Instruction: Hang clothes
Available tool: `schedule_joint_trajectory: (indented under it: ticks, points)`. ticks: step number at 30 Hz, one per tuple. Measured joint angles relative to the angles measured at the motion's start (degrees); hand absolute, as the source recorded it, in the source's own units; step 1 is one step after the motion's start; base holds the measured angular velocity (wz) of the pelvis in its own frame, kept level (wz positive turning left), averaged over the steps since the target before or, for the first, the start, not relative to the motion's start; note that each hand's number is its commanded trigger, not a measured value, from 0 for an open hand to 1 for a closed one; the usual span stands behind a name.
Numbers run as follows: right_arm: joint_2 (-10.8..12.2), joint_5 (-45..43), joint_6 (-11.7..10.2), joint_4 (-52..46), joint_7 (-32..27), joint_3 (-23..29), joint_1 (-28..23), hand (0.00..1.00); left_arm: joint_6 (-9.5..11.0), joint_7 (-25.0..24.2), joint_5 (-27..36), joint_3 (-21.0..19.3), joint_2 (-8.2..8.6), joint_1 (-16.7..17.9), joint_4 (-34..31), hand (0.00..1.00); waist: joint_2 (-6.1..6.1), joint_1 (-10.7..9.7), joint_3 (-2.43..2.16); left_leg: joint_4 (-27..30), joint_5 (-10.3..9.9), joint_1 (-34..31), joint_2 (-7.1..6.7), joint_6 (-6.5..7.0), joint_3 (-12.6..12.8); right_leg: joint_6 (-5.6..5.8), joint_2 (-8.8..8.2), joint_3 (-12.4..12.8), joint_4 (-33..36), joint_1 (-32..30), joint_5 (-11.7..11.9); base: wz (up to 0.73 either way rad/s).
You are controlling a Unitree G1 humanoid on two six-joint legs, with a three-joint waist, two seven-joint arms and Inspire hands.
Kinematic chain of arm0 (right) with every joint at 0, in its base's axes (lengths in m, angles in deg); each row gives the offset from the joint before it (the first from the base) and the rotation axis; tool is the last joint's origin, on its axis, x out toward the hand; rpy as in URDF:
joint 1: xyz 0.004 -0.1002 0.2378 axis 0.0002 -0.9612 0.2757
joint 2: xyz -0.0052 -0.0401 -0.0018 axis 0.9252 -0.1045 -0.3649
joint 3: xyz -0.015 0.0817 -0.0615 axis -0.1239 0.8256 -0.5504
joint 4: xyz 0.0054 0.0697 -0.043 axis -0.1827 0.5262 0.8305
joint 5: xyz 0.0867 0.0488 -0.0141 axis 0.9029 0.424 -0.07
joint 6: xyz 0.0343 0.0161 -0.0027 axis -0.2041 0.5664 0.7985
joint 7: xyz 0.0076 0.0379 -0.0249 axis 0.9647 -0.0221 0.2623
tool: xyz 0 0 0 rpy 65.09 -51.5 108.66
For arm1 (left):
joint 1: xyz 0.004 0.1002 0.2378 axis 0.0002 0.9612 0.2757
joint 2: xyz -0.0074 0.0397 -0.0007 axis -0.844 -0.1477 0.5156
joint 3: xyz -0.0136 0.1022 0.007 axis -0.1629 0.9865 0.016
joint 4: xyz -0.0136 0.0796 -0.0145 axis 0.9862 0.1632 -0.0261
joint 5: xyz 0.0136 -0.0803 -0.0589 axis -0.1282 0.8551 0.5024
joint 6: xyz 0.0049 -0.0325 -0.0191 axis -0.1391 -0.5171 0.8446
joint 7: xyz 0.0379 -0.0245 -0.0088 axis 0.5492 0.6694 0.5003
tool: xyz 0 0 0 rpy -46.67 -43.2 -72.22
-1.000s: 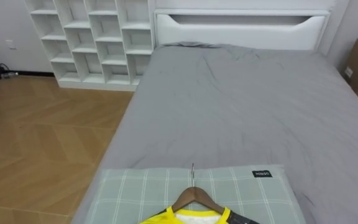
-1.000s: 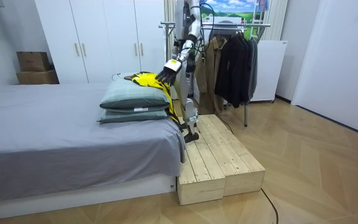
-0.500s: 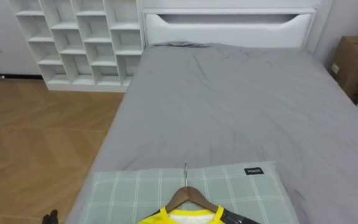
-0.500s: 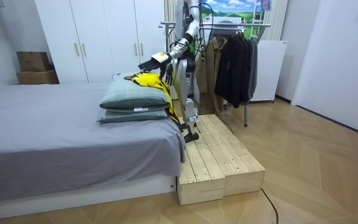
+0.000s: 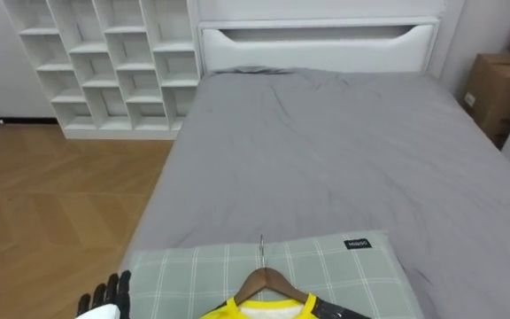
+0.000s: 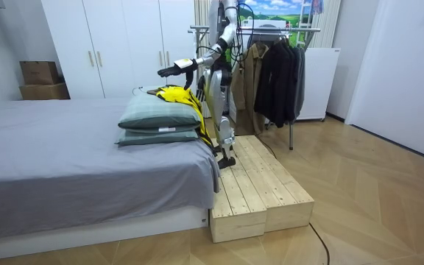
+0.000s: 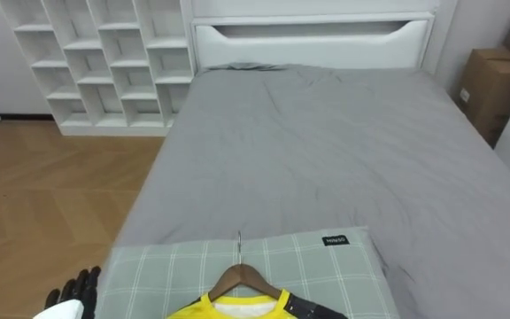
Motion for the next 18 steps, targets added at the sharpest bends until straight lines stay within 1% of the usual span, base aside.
schedule_joint_trajectory:
  ticks: [2, 4, 8, 12, 14, 16, 18]
  points:
    - [0.0, 0.0, -0.03, -0.01, 0.0, 0.0, 0.06, 0.0, 0.0, -0.01, 0.0, 0.0, 0.0, 0.0, 0.0, 0.0, -0.01, 0.0, 0.21, -0.02, 0.0, -0.02, 0.0, 0.0, 0.0, 0.0, 0.0, 0.0, -0.04, -0.01, 0.0, 0.0]
    - [-0.01, 0.0, -0.03, -0.02, 0.0, 0.0, 0.09, 0.0, -0.01, -0.07, 0.0, 0.0, 0.0, 0.0, 0.0, 0.0, -0.05, 0.0, 0.27, -0.03, 0.0, -0.08, 0.0, 0.0, 0.01, 0.0, 0.0, -0.01, -0.16, -0.03, -0.01, 0.0]
    - [-0.01, -0.11, -0.04, -0.03, -0.01, -0.01, 0.33, 0.0, -0.05, -0.08, -0.16, -0.01, 0.0, 0.0, 0.0, 0.0, -0.09, -0.02, 0.25, -0.16, 0.0, -0.14, -0.02, -0.01, 0.09, 0.01, -0.01, 0.01, -0.81, -0.02, -0.01, 0.0]
    - [0.0, -0.28, -0.09, -0.02, -0.07, -0.05, 0.41, 0.0, -0.02, 0.05, -2.56, -0.04, -0.01, 0.0, 0.01, 0.0, -0.35, -0.01, 0.18, -0.3, 0.0, -0.14, -0.03, -0.02, 0.13, 0.0, -0.01, 0.02, -0.71, -0.02, -0.01, 0.0]
    - [0.02, -0.27, -0.12, 0.19, -0.11, -0.04, 0.41, 0.0, -0.05, 0.56, -4.45, -0.05, -0.02, -0.01, 0.0, 0.0, -0.62, -0.14, 0.04, -0.48, 0.0, -0.1, -0.03, -0.02, 0.12, 0.0, -0.01, 0.02, -0.76, -0.03, 0.0, 0.0]
    - [0.03, -0.26, -0.25, 0.23, -0.15, -0.06, 0.4, 0.0, -0.08, 0.62, -5.66, -0.02, -0.01, -0.14, 0.01, 0.0, -0.67, -0.21, 0.0, -0.49, 0.0, -0.05, -0.02, -0.02, 0.14, 0.0, -0.01, 0.08, -0.72, -0.03, 0.0, 0.0]
    - [0.12, -0.13, -0.52, 0.67, -0.3, -0.09, 0.53, 0.0, -0.47, 0.75, -6.17, 1.15, -0.02, -0.64, 0.01, 0.0, -0.68, -0.39, 0.0, -0.59, 0.0, -0.01, -0.04, -0.02, 0.13, 0.0, -0.03, 0.05, -0.71, -0.05, 0.01, 0.0]
